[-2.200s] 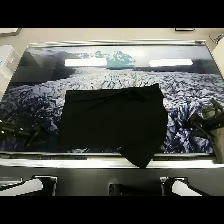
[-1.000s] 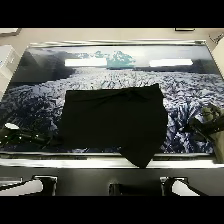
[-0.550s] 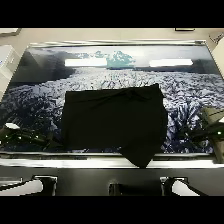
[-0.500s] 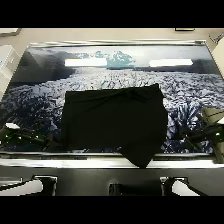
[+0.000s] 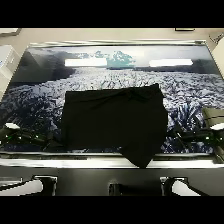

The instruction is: Fold the clothes and pants, and hang the long-sleeved shirts on hangers.

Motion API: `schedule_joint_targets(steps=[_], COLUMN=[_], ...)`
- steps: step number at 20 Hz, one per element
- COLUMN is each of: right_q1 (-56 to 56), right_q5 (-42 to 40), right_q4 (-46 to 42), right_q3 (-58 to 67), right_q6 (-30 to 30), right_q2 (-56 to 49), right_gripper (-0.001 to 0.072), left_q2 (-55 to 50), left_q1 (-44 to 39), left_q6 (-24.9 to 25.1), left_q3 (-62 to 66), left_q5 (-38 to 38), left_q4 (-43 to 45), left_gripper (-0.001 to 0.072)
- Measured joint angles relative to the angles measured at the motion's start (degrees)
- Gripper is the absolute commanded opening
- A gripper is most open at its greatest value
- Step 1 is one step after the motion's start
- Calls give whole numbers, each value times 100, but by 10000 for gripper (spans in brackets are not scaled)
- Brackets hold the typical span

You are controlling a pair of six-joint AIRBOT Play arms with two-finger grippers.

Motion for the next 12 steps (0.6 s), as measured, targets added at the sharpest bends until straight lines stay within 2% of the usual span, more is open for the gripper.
schedule_joint_targets(steps=[3,4,5,6,7,12], right_q1=[116,256,417,608,782,1161], right_q5=[-20,-44,-120,-254,-350,-94], right_q4=[133,181,190,168,129,153], right_q3=[-15,-20,-22,-22,-4,857], right_q6=[15,48,52,72,118,120], right_q2=[-138,-192,-236,-273,-299,-179], right_gripper=[517,418,266,70,39,37], left_q2=[0,0,0,2,2,203], left_q1=[0,0,0,0,0,0], left_q6=[-2,-2,-4,-28,-33,-127], left_q3=[0,0,0,2,11,529], left_q5=[31,33,33,33,35,-9], left_q4=[0,0,0,0,0,4], left_gripper=[25,25,25,25,24,23])
